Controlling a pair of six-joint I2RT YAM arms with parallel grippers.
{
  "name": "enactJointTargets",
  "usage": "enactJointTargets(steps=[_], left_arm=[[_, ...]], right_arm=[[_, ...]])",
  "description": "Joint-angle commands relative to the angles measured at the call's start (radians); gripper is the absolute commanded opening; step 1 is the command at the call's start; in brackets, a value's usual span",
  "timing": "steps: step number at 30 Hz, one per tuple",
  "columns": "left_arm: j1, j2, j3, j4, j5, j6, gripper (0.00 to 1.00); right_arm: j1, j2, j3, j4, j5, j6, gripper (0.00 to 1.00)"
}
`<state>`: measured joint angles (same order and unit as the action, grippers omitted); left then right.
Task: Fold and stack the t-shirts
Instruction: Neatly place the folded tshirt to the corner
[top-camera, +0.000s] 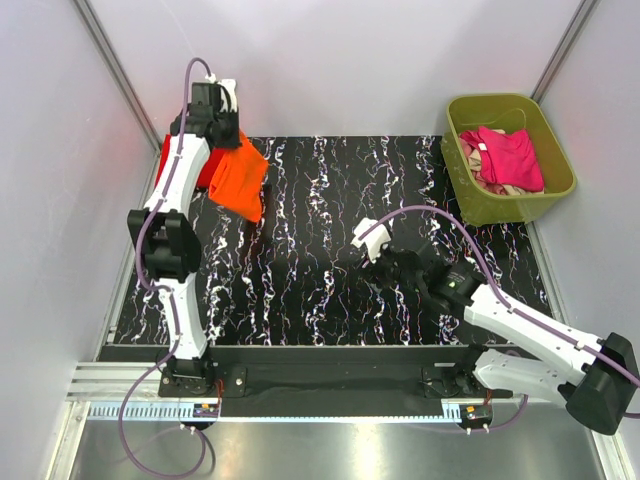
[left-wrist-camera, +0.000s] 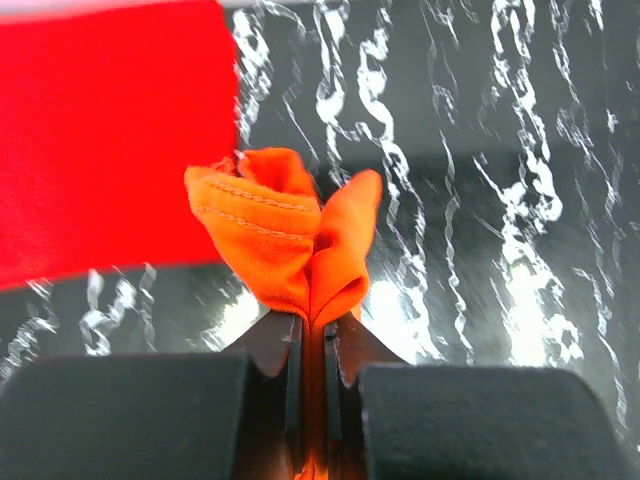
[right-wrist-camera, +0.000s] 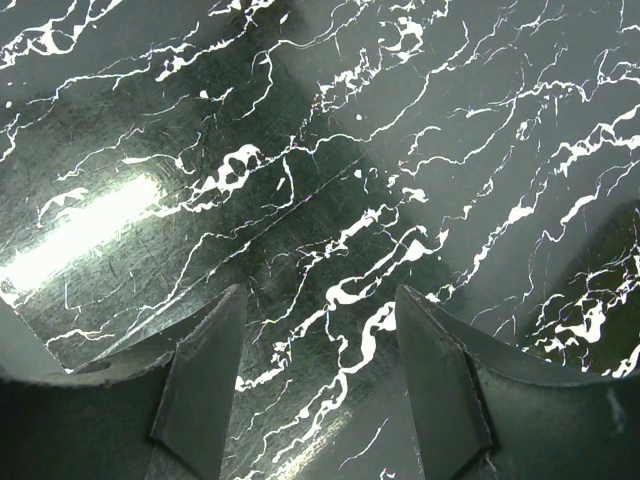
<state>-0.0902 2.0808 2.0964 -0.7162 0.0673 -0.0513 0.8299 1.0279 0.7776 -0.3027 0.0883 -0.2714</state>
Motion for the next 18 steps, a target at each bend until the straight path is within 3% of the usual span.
enactJointTargets(steps=[1, 8, 18], left_arm=[[0.009, 0.050, 0.125, 0.040, 0.006, 0.085, 0.00], [0.020, 0.111, 0.208, 0.049, -0.026, 0.119, 0.00], [0.072, 0.091, 0.194, 0.130, -0.055, 0.127, 0.00]], right_arm=[[-0.003, -0.002, -0.003, 0.008, 0.005, 0.011, 0.68], [-0.003, 0.029, 0.003, 0.010, 0.002, 0.017, 0.67], [-0.003, 0.072, 0.022, 0.016, -0.001, 0.018, 0.67]])
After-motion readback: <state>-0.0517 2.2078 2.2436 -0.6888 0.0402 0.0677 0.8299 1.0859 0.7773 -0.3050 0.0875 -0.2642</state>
